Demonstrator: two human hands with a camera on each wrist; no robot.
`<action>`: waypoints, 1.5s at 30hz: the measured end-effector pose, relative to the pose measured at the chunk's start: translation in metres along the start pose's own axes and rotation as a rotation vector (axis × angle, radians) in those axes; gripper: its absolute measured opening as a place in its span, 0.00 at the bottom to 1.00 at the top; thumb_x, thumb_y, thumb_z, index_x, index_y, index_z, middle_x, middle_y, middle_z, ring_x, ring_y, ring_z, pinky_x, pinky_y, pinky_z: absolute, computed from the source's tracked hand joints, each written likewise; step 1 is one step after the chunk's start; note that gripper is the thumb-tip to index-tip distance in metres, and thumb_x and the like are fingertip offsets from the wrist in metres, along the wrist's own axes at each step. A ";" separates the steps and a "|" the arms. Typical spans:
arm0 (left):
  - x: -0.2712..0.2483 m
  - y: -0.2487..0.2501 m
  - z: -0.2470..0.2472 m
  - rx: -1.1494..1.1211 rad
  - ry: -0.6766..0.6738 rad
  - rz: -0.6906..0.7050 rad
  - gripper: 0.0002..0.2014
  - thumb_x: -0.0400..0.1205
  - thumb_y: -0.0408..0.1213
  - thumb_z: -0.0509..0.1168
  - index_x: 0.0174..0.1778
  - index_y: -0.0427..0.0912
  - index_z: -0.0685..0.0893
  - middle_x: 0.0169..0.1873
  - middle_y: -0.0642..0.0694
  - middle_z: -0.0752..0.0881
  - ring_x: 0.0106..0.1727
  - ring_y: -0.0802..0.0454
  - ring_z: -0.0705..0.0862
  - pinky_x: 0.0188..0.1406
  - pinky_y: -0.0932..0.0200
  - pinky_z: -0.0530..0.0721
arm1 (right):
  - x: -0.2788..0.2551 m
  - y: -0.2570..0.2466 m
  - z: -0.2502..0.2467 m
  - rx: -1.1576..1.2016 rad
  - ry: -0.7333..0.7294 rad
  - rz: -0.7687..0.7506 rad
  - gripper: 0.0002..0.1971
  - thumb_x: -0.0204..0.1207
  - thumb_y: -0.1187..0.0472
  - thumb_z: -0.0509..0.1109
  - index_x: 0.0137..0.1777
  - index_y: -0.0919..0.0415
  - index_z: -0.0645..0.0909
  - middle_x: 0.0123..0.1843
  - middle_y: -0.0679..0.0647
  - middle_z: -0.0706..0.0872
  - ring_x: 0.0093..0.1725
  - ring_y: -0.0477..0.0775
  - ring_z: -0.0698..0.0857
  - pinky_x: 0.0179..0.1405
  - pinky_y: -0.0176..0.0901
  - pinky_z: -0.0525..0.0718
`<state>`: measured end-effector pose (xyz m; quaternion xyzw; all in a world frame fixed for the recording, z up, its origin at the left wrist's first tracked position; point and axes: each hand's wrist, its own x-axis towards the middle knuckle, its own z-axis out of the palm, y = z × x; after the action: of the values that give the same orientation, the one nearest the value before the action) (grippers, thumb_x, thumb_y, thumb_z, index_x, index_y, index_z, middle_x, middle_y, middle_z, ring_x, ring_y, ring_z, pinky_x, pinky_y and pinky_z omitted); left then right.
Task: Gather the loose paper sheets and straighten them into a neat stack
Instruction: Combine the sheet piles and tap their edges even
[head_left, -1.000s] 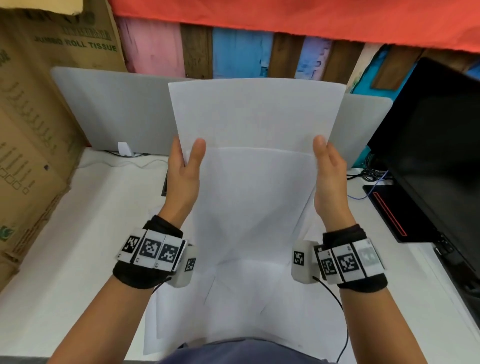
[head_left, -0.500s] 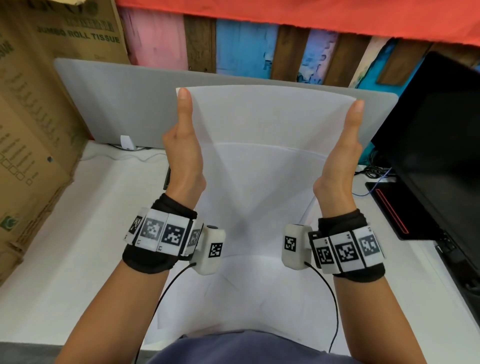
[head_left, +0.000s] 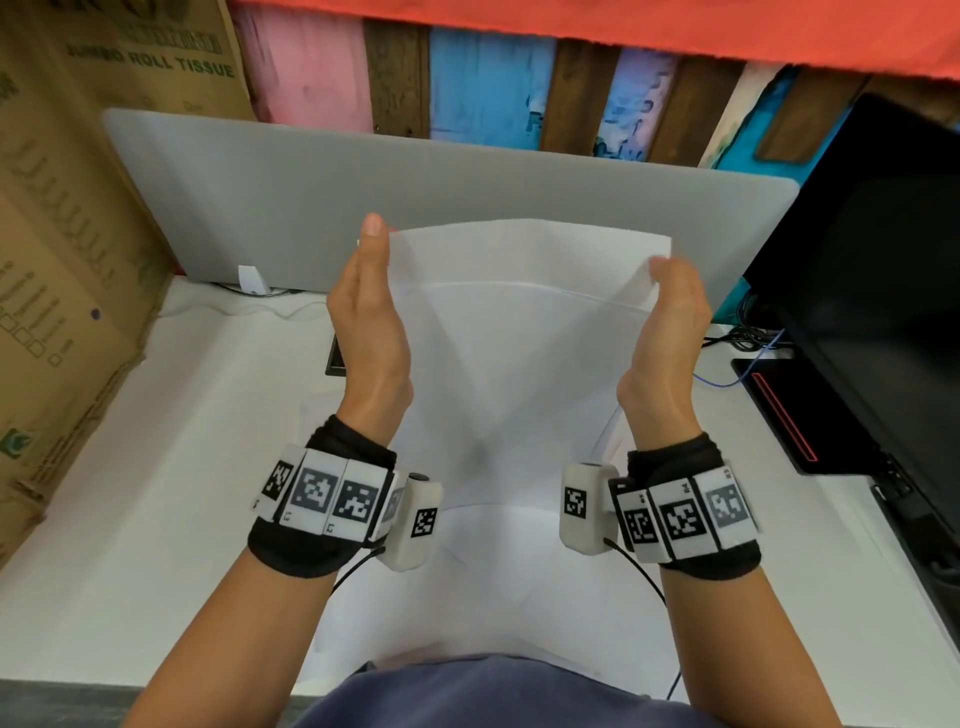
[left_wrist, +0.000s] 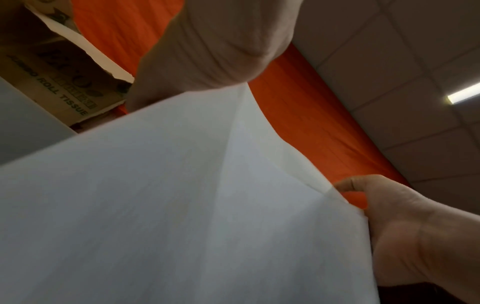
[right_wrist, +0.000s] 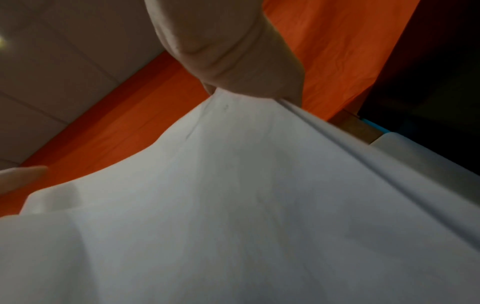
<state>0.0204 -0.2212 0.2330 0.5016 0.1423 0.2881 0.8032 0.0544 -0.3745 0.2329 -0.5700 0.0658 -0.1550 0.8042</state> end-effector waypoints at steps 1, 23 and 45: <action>0.001 -0.002 -0.001 0.016 0.000 0.008 0.11 0.83 0.45 0.59 0.36 0.60 0.82 0.35 0.71 0.86 0.45 0.75 0.82 0.52 0.74 0.76 | -0.001 0.002 0.000 0.010 -0.006 0.016 0.09 0.76 0.53 0.65 0.36 0.45 0.83 0.45 0.46 0.83 0.54 0.51 0.82 0.64 0.50 0.80; 0.017 -0.030 -0.016 0.126 0.041 0.119 0.10 0.79 0.32 0.62 0.54 0.48 0.78 0.43 0.54 0.76 0.46 0.60 0.74 0.48 0.76 0.72 | 0.012 0.030 -0.030 -0.173 -0.123 -0.107 0.10 0.71 0.48 0.69 0.52 0.41 0.81 0.61 0.43 0.80 0.72 0.55 0.75 0.73 0.54 0.73; 0.018 -0.077 -0.074 0.269 -0.223 0.211 0.28 0.62 0.41 0.76 0.56 0.42 0.75 0.49 0.50 0.82 0.47 0.66 0.85 0.47 0.67 0.84 | 0.003 0.095 -0.070 -0.283 -0.428 0.165 0.19 0.67 0.75 0.74 0.47 0.49 0.80 0.42 0.41 0.89 0.42 0.36 0.88 0.46 0.32 0.84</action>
<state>0.0208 -0.1825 0.1320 0.6455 0.0361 0.2916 0.7050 0.0540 -0.4098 0.1196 -0.6892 -0.0382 0.0458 0.7221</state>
